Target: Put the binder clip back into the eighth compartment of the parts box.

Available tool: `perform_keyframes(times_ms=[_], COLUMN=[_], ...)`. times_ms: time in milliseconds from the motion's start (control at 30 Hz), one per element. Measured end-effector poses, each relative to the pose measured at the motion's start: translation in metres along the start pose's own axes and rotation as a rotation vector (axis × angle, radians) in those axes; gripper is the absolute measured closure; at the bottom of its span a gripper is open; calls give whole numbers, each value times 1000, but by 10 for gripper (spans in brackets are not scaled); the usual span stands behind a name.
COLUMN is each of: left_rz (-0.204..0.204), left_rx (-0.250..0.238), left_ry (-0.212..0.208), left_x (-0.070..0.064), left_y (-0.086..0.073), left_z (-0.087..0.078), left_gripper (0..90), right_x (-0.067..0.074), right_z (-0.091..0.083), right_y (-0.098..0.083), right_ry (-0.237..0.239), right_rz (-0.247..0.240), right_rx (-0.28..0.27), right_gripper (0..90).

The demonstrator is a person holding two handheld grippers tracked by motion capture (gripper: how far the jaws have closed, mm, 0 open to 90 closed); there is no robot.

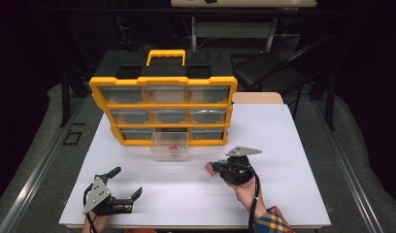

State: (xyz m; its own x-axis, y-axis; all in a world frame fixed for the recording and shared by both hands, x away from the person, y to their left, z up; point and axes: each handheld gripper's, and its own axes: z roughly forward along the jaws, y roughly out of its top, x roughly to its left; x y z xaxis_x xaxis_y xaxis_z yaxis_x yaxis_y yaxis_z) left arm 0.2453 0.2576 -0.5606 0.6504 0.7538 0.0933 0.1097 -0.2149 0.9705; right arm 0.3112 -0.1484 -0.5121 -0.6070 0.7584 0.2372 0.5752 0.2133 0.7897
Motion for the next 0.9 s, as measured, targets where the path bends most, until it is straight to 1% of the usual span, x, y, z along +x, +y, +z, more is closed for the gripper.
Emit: perform_keyframes(times_ms=[33, 67, 133, 333, 533, 667, 733, 767, 833, 867, 900], left_rz=[0, 0, 1, 5, 2, 2, -1, 0, 2, 3, 1], left_rx=[0, 0, 0, 1, 3, 2, 2, 2, 2, 0, -3], left_ry=[1, 0, 1, 0, 1, 1, 3, 4, 3, 4, 4], left_x=[0, 0, 0, 0, 0, 0, 0, 0, 0, 0, 0], left_y=[0, 0, 0, 0, 0, 0, 0, 0, 0, 0, 0], left_z=[0, 0, 0, 1, 1, 2, 1, 2, 1, 1, 1], left_gripper=[0, 0, 0, 0, 0, 0, 0, 0, 0, 0, 0], right_x=[0, 0, 0, 1, 2, 1, 2, 2, 3, 3, 3], right_z=[0, -1, 0, -1, -1, -1, 0, 0, 0, 0, 0], right_y=[0, 1, 2, 6, 12, 16, 17, 18, 19, 20, 21], right_ry=[3, -9, 1, 8, 13, 13, 12, 11, 15, 11, 9], right_rz=[2, -7, -10, -31, -42, -53, -52, -56, -59, -71, -70], right_rx=[-2, 11, -7, -17, -45, -40, -52, -45, -53, -50, -59], right_gripper=[889, 889, 889, 889, 889, 890, 890, 890, 890, 890, 890])
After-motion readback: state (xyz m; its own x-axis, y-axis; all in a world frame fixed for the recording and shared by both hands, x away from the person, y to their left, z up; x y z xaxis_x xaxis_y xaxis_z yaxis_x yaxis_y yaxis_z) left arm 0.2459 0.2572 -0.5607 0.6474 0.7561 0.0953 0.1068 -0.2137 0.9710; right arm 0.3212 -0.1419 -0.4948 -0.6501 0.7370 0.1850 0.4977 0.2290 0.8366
